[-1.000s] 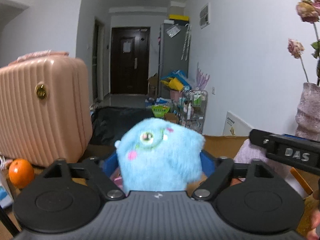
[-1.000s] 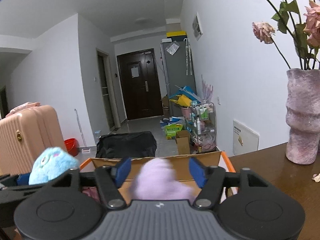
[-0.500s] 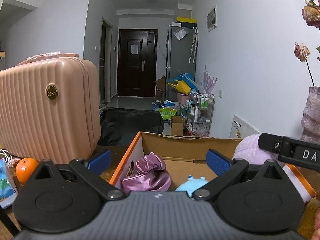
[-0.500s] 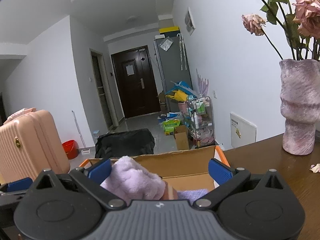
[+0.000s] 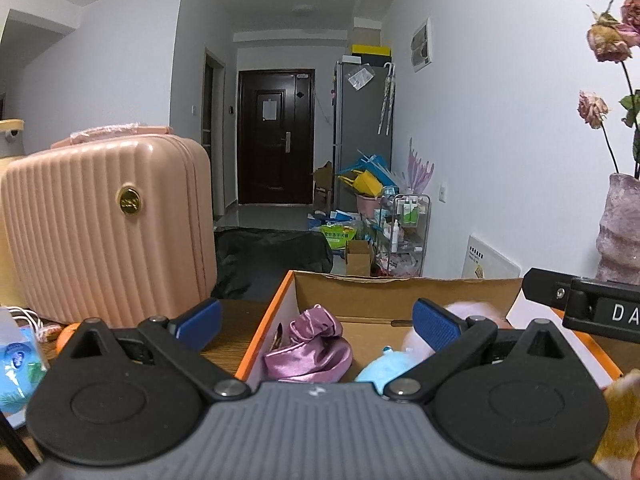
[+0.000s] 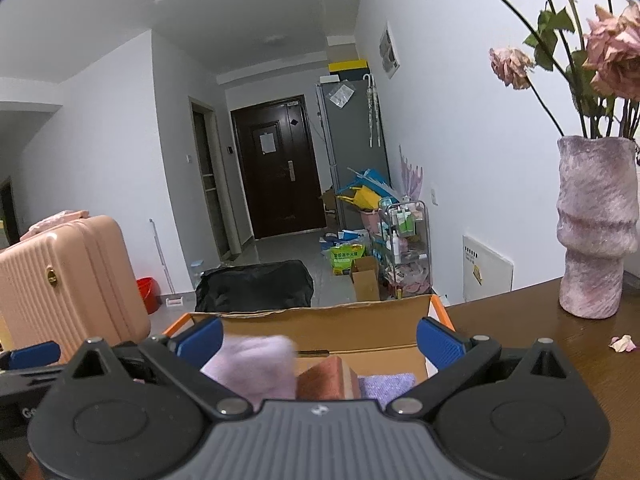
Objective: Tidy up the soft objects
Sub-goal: 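Withdraw both grippers from the box toward the remaining items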
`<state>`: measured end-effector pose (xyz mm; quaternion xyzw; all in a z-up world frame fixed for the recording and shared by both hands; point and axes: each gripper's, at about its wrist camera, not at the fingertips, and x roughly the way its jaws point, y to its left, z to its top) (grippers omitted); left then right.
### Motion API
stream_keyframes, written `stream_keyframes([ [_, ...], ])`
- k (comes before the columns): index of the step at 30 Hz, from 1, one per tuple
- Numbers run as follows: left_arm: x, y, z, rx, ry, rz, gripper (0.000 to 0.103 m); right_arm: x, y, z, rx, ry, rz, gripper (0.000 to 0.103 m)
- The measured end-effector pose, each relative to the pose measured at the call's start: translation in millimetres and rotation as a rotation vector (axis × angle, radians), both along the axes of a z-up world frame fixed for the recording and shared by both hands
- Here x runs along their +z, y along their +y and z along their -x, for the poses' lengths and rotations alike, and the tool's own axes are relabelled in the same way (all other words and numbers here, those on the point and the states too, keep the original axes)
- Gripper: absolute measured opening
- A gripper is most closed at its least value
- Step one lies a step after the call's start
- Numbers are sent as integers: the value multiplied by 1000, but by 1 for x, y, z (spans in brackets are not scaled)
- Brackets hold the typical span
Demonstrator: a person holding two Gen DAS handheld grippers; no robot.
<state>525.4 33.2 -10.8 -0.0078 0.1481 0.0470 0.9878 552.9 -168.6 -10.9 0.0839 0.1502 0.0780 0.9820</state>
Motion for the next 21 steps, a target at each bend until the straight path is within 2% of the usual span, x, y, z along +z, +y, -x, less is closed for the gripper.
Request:
stream_keyframes([
  [21, -2, 5, 70, 7, 12, -3, 103, -5, -2, 67, 15, -8, 49, 103],
])
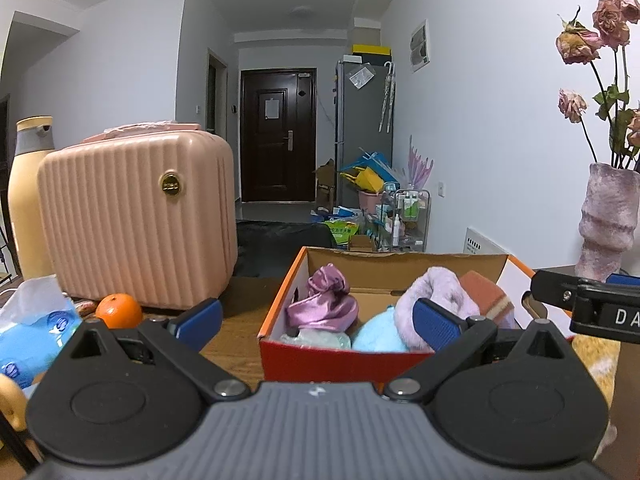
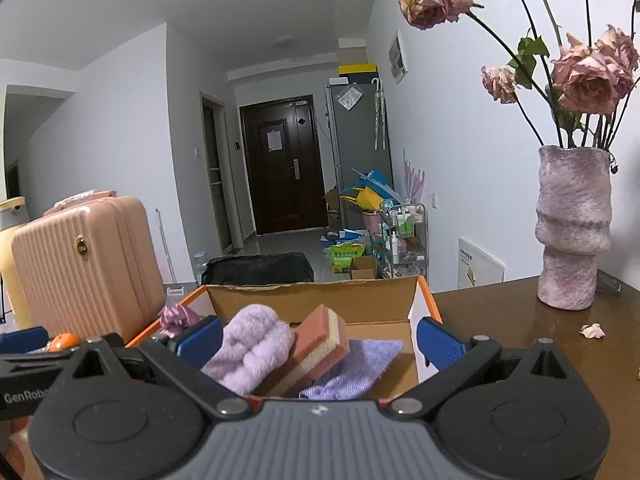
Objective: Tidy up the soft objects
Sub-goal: 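Withdraw both grippers from the box toward the remaining items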
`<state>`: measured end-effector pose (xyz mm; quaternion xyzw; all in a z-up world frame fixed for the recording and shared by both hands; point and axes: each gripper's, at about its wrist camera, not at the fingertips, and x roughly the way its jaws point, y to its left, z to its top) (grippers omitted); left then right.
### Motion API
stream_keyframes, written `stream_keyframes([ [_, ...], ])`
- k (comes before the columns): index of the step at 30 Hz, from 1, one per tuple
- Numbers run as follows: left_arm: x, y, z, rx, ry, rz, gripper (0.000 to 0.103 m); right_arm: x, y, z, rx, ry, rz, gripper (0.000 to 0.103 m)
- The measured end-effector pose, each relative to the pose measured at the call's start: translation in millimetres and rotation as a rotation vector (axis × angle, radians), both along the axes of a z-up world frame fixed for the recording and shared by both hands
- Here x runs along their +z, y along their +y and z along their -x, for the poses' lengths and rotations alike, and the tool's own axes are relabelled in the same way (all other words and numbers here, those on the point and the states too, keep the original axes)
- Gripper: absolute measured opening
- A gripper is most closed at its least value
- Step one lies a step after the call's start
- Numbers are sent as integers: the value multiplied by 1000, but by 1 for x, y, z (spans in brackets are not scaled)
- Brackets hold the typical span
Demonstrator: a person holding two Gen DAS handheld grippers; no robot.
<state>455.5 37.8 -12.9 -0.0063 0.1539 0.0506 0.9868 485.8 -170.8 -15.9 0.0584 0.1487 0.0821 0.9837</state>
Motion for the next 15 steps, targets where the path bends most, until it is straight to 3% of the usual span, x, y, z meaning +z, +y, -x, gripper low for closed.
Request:
stream_keyframes([
  [15, -6, 3, 53, 3, 28, 0, 103, -9, 6, 59, 23, -14, 63, 103],
])
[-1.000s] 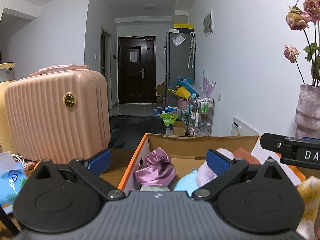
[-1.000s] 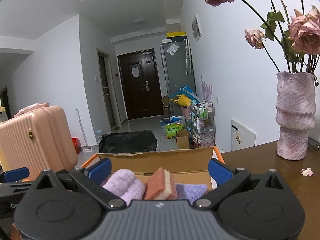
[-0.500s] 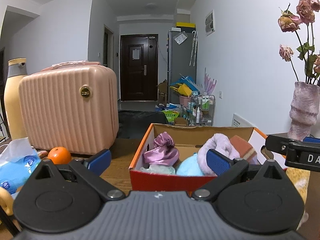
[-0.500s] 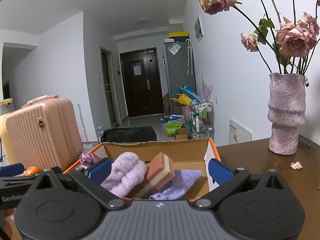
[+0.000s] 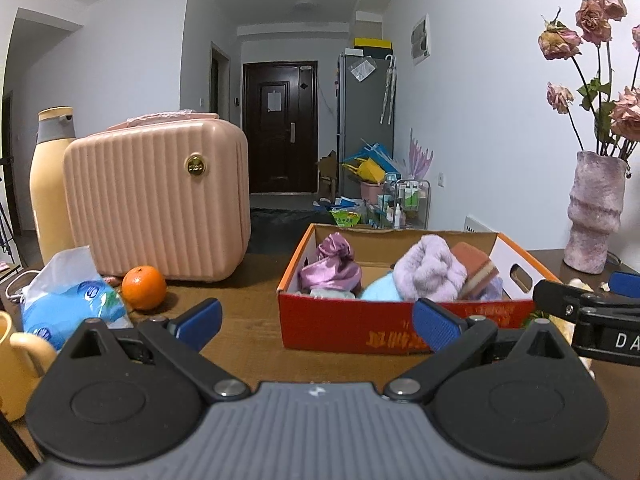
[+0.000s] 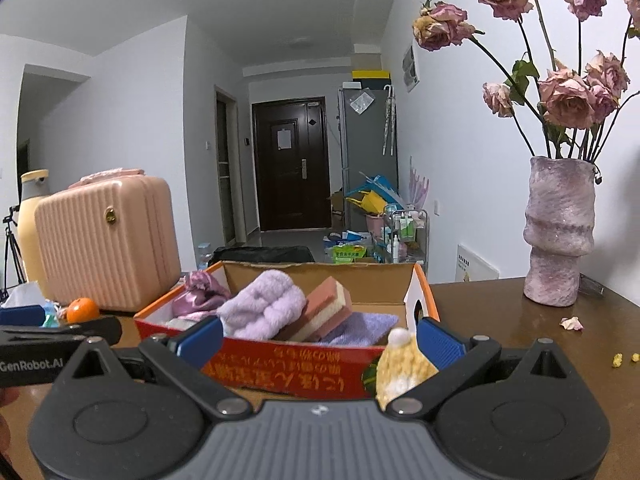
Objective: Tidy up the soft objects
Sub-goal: 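Withdraw both grippers from the box toward the remaining items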
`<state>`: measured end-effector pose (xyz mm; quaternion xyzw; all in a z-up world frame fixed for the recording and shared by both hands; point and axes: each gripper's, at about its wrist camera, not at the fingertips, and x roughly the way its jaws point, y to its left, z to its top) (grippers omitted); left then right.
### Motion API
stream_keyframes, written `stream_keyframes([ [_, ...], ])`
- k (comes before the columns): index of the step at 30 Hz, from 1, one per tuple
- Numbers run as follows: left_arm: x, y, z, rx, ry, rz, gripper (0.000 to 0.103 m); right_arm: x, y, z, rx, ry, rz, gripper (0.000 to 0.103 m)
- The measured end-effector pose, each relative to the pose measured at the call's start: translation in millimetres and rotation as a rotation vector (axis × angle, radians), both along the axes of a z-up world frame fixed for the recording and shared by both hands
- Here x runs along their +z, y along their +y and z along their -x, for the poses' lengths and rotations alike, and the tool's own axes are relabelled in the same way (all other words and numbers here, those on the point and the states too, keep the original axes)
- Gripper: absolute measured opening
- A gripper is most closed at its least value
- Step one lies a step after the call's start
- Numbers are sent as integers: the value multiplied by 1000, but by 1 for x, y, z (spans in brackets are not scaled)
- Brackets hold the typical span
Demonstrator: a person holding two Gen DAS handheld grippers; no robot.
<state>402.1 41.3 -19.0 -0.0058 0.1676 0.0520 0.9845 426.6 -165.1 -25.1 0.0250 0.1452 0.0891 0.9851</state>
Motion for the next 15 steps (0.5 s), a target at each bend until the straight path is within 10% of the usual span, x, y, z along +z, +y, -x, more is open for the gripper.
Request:
stream_keyframes([
  [15, -10, -7, 51, -8, 58, 19, 103, -12, -12, 48, -9, 23, 38, 103],
])
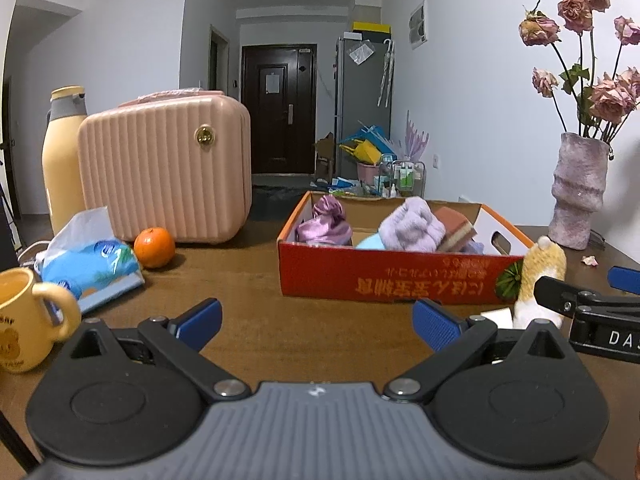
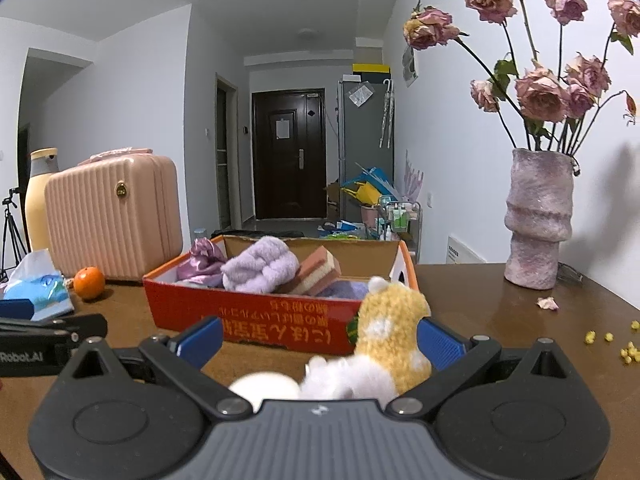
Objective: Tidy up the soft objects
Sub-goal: 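Withdraw both grippers from the box toward the remaining items, then lower the left gripper onto the blue handkerchief pack and close it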
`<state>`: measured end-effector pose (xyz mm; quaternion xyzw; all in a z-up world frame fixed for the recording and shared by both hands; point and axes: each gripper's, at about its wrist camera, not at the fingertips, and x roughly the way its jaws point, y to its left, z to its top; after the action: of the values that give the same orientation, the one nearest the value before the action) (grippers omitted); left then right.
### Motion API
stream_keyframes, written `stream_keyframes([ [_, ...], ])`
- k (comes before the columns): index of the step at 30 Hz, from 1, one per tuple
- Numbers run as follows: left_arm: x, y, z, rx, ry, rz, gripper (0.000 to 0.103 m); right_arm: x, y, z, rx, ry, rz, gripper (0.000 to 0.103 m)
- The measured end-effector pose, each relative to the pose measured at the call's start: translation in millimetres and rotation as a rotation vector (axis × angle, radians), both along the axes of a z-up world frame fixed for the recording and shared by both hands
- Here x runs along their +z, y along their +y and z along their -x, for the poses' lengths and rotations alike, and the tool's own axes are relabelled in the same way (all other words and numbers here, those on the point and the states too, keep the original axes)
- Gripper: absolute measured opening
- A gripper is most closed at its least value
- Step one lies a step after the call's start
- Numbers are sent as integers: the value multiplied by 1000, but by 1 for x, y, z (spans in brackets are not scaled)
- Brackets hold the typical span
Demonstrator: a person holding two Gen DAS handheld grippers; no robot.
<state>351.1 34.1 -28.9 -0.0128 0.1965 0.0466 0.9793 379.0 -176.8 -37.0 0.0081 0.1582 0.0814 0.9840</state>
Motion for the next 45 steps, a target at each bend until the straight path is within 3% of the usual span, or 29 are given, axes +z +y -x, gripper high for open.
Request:
stream_keyframes([
  [14, -21, -33, 24, -30, 80, -38, 103, -11, -32, 33, -3, 43, -10, 103],
  [37, -49, -36, -2, -49, 263, -14, 103, -24, -48, 26, -23, 123, -38, 103],
  [45, -51, -35, -5, -56, 280, -10, 91, -27, -46, 25, -26, 131, -26, 103],
])
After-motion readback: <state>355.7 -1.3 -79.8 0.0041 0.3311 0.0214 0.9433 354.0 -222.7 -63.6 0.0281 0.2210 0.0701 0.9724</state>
